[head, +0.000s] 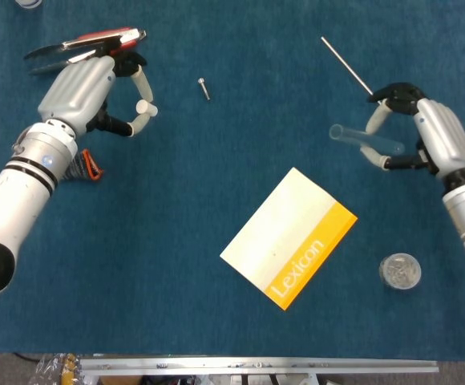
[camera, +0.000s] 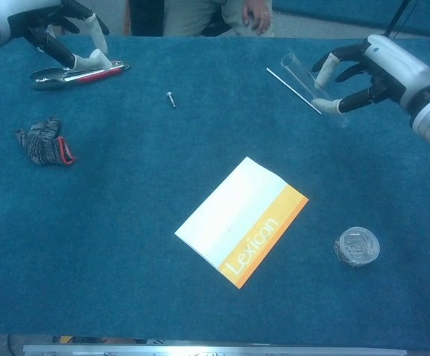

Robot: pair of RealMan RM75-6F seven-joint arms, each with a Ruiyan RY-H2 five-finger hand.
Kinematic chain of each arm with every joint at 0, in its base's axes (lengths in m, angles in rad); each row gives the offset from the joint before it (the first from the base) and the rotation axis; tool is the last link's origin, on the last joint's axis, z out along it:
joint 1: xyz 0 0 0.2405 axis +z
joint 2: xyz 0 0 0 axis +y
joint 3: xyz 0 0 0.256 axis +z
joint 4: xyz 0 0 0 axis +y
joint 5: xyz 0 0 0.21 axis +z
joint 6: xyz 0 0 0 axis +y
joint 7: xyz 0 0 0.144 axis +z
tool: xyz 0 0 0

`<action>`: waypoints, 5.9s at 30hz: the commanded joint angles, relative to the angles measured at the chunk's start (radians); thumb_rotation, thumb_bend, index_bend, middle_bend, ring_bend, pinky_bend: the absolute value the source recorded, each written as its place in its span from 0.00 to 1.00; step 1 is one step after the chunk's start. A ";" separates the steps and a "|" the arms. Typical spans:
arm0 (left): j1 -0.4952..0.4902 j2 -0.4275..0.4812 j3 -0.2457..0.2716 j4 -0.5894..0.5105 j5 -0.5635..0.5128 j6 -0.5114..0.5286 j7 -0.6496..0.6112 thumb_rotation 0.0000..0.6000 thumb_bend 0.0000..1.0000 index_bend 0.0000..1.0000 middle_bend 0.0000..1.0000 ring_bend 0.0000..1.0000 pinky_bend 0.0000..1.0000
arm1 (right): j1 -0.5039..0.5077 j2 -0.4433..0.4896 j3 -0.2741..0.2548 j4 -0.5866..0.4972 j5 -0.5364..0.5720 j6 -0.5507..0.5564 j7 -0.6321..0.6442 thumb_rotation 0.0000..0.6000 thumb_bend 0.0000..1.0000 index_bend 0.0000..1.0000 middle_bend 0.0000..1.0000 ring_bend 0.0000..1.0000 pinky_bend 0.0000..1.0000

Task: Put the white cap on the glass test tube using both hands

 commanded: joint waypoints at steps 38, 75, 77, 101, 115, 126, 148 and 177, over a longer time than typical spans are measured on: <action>-0.072 0.128 -0.021 -0.144 -0.091 -0.002 -0.105 1.00 0.33 0.53 0.19 0.00 0.08 | 0.132 -0.346 0.086 0.131 0.121 0.082 -0.188 1.00 0.38 0.75 0.32 0.15 0.26; -0.144 0.002 -0.014 -0.187 -0.189 0.157 -0.048 1.00 0.33 0.52 0.19 0.00 0.08 | 0.257 -0.505 0.190 0.246 0.282 0.038 -0.213 1.00 0.37 0.75 0.32 0.15 0.26; -0.141 0.003 -0.020 -0.184 -0.192 0.148 -0.060 1.00 0.33 0.52 0.19 0.00 0.08 | 0.258 -0.506 0.192 0.246 0.285 0.029 -0.202 1.00 0.37 0.75 0.32 0.15 0.26; -0.090 0.004 -0.063 -0.169 -0.127 0.058 -0.194 1.00 0.37 0.52 0.19 0.00 0.08 | 0.264 -0.486 0.218 0.227 0.345 -0.070 -0.101 1.00 0.38 0.75 0.32 0.15 0.26; -0.081 -0.003 -0.048 -0.150 -0.068 0.022 -0.212 1.00 0.37 0.52 0.19 0.00 0.08 | 0.283 -0.465 0.206 0.203 0.383 -0.097 -0.093 1.00 0.37 0.75 0.31 0.15 0.26; -0.078 -0.010 -0.035 -0.134 -0.030 0.005 -0.218 1.00 0.37 0.52 0.18 0.00 0.08 | 0.301 -0.450 0.195 0.187 0.409 -0.102 -0.101 1.00 0.38 0.75 0.31 0.15 0.26; -0.082 -0.005 -0.024 -0.108 -0.018 -0.013 -0.236 1.00 0.37 0.52 0.18 0.00 0.08 | 0.308 -0.435 0.177 0.176 0.419 -0.097 -0.081 1.00 0.37 0.75 0.31 0.15 0.26; -0.086 -0.019 -0.009 -0.092 -0.017 -0.036 -0.254 1.00 0.37 0.52 0.18 0.00 0.08 | 0.319 -0.437 0.178 0.181 0.423 -0.091 -0.064 1.00 0.37 0.75 0.31 0.15 0.26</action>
